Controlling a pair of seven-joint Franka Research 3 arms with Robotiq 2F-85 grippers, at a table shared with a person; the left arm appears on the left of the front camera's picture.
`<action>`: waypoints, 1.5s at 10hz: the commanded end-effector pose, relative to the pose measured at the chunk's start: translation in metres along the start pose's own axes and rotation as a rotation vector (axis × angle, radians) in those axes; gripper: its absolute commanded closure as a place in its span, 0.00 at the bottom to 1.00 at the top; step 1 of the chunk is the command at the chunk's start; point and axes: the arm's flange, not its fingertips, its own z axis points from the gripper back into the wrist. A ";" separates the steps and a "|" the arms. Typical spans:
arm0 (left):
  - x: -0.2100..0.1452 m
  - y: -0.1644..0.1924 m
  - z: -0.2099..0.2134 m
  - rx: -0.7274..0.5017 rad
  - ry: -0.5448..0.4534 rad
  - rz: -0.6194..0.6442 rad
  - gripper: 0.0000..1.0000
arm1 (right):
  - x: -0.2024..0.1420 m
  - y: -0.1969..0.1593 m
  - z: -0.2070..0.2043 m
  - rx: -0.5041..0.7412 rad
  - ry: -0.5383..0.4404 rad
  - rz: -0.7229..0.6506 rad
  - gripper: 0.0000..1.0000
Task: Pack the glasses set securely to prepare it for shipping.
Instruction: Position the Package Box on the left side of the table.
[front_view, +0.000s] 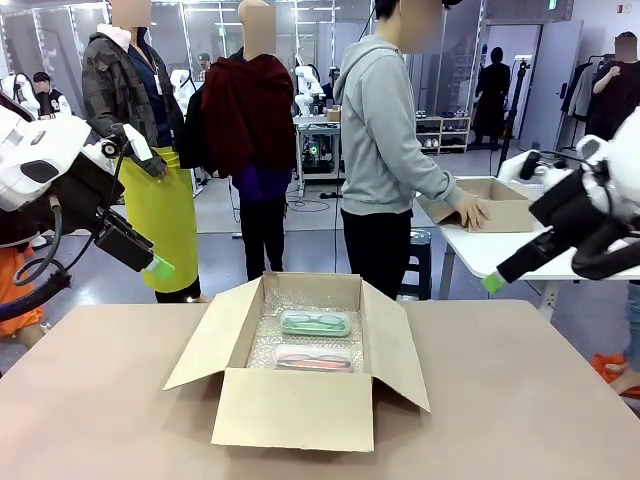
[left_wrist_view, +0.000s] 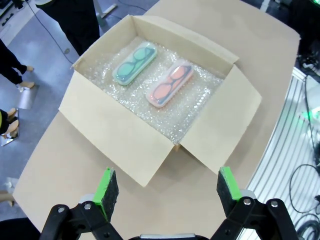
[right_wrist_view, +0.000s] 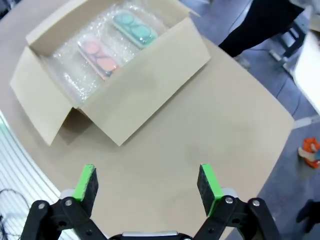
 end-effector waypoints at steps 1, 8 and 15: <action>0.000 0.001 0.001 0.004 -0.009 -0.002 0.00 | -0.016 0.009 0.005 -0.055 -0.046 -0.055 0.00; 0.000 0.001 0.001 0.004 -0.009 -0.002 0.00 | -0.001 -0.006 0.016 -0.035 -0.044 -0.037 0.00; 0.006 0.011 -0.001 0.007 0.006 0.059 0.00 | -0.001 -0.006 0.016 -0.035 -0.044 -0.037 0.00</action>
